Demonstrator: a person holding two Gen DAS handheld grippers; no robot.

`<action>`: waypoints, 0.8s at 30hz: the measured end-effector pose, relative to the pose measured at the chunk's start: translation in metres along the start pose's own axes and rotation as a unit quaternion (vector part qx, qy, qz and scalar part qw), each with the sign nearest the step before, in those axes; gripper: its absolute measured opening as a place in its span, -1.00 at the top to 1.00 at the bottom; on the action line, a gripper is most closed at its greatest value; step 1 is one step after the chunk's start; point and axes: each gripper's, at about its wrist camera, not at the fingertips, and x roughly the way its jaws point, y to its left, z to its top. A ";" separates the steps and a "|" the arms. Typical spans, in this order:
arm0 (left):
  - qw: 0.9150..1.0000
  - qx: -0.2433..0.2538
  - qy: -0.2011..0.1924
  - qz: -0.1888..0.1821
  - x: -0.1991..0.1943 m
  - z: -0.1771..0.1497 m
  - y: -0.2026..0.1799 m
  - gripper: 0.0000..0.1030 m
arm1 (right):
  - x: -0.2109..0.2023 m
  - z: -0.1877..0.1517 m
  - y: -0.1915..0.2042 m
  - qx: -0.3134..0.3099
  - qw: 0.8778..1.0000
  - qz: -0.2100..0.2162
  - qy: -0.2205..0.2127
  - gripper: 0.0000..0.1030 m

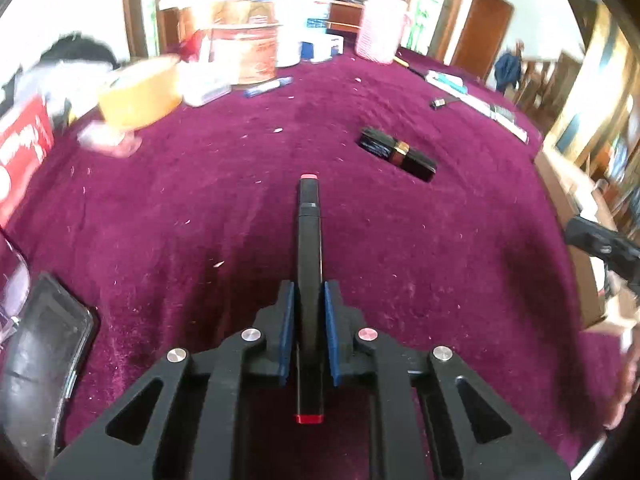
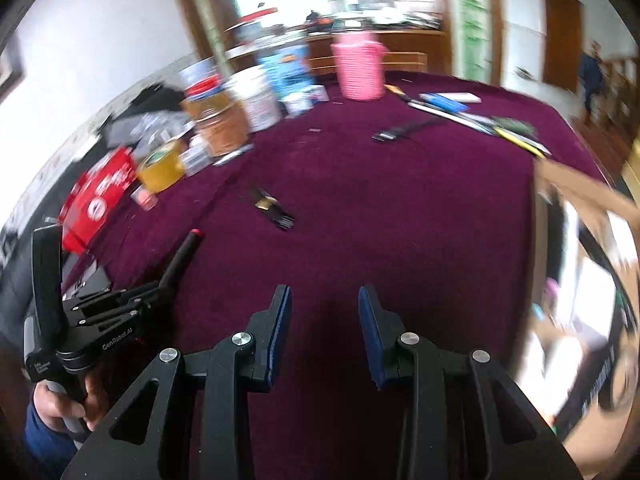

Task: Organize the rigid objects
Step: 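Grasp the black-and-gold lipstick with the right tool while the left tool holds the marker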

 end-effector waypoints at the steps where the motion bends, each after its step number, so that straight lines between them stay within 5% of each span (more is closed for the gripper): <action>1: 1.000 -0.002 -0.001 0.003 0.000 0.000 0.002 0.76 | 0.010 0.010 0.012 -0.023 1.000 0.002 0.003 0.41; 9: 1.000 0.016 -0.006 0.002 0.000 -0.001 -0.004 0.76 | 0.095 0.053 0.046 -0.096 0.993 0.012 0.064 0.41; 19: 1.000 0.015 -0.002 0.000 0.002 0.002 -0.006 0.76 | 0.143 0.071 0.054 -0.112 0.989 -0.007 0.094 0.41; 24: 1.000 0.019 -0.003 0.005 0.004 0.003 -0.008 0.76 | 0.133 0.057 0.060 -0.110 0.990 -0.039 0.083 0.71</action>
